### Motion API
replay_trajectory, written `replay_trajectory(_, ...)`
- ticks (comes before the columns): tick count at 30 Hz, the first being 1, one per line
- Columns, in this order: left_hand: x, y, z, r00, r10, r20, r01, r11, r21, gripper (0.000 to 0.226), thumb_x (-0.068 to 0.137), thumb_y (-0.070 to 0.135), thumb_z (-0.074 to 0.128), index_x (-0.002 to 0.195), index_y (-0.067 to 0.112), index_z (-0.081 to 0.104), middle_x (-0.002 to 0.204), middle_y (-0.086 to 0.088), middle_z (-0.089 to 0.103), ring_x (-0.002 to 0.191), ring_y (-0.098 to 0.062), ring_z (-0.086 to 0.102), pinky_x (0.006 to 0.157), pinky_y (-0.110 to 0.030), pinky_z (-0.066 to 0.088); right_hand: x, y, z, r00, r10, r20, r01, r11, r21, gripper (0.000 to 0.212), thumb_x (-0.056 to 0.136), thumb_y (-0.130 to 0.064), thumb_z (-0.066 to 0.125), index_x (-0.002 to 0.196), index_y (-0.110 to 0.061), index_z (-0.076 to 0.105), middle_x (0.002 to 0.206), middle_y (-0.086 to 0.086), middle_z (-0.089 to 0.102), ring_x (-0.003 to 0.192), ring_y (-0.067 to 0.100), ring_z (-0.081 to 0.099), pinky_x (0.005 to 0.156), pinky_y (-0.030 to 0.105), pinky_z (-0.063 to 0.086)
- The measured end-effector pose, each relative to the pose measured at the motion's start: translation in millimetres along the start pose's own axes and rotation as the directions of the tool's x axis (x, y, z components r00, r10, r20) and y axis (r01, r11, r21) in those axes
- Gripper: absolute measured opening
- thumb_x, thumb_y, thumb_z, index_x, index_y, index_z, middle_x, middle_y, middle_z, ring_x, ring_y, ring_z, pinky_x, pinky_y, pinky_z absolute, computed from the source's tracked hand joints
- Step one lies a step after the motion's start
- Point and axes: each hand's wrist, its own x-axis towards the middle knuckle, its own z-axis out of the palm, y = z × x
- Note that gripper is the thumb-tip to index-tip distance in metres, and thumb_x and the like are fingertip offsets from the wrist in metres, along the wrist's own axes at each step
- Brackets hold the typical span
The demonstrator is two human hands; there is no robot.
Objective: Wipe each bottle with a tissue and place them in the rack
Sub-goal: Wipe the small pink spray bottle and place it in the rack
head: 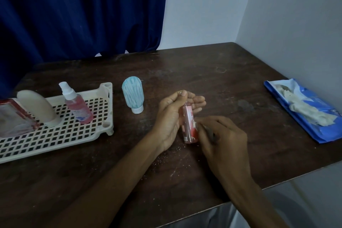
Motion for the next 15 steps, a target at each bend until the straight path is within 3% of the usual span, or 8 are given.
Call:
replay_trajectory(8,0.1,1.0,2.8,0.999,-0.027,-0.020,0.026,0.999,-0.034,0.026,0.105,0.016,0.043,0.093,0.003,0.061,0.097,-0.016,0.075,0.095,-0.028,0.073,0.086,-0.034,0.060,-11.9,-12.4,4.1,0.999,-0.052,0.016,0.052,0.998,0.018,0.013,0.082,-0.010,0.076,0.094,-0.013,0.079,0.095,-0.003,0.068,0.084,0.007,0.061,0.074,0.010,0.045)
replay_trajectory(15,0.1,-1.2,0.0,0.999,-0.033,-0.036,0.033,0.999,0.001,0.028,0.105,0.020,0.044,0.099,0.002,0.064,0.098,-0.016,0.075,0.095,-0.027,0.073,0.086,-0.034,0.059,-6.3,-10.3,3.6,0.999,-0.027,-0.046,0.028,0.999,0.028,0.009,0.083,-0.008,0.071,0.089,-0.010,0.078,0.091,0.000,0.068,0.081,0.012,0.063,0.072,0.018,0.049)
